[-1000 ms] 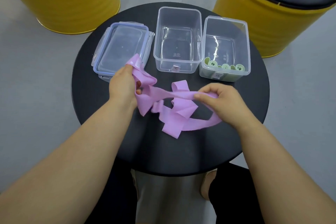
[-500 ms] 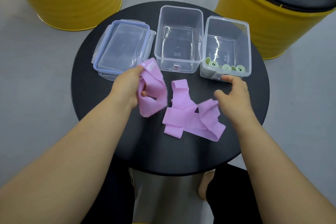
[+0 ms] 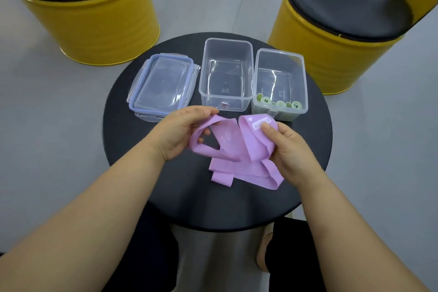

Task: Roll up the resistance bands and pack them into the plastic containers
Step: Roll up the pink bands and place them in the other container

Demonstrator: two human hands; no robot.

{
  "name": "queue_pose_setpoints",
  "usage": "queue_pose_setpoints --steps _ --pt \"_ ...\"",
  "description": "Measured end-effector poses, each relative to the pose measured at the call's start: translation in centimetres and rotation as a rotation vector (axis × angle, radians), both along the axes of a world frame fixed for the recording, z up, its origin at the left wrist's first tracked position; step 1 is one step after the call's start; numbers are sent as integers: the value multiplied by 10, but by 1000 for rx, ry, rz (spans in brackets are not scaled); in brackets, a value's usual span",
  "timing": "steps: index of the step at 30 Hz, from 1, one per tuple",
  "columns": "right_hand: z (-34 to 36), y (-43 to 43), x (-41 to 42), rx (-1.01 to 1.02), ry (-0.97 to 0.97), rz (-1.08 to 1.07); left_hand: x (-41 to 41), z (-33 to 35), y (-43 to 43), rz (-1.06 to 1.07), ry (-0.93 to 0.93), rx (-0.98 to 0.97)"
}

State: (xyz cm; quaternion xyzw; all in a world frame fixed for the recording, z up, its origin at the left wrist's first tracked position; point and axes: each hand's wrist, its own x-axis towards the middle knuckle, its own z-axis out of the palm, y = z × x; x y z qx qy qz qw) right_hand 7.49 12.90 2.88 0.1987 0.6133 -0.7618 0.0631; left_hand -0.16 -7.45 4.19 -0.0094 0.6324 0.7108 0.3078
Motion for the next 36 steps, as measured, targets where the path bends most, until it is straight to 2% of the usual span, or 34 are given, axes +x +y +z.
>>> queue_pose_setpoints --steps 4,8,12,16,21,25,28,32,36 --pt "31 5 31 -106 79 -96 14 38 -14 11 39 37" --pt "69 14 64 -161 172 -172 31 83 -29 -60 112 -37" --pt "95 25 101 37 135 -182 55 131 -32 -79 169 67" --pt "113 28 127 222 15 -265 82 179 -20 -219 281 106" --pt "152 10 151 297 112 -110 109 221 2 -430 367 36" --pt "182 -7 159 381 288 77 125 244 14 -499 500 -28" --pt "201 -17 161 351 387 167 136 254 15 -538 576 -41" --pt "211 -23 168 287 471 189 141 260 14 -535 568 -19" --pt "209 -18 171 312 477 104 142 260 19 -466 484 56"
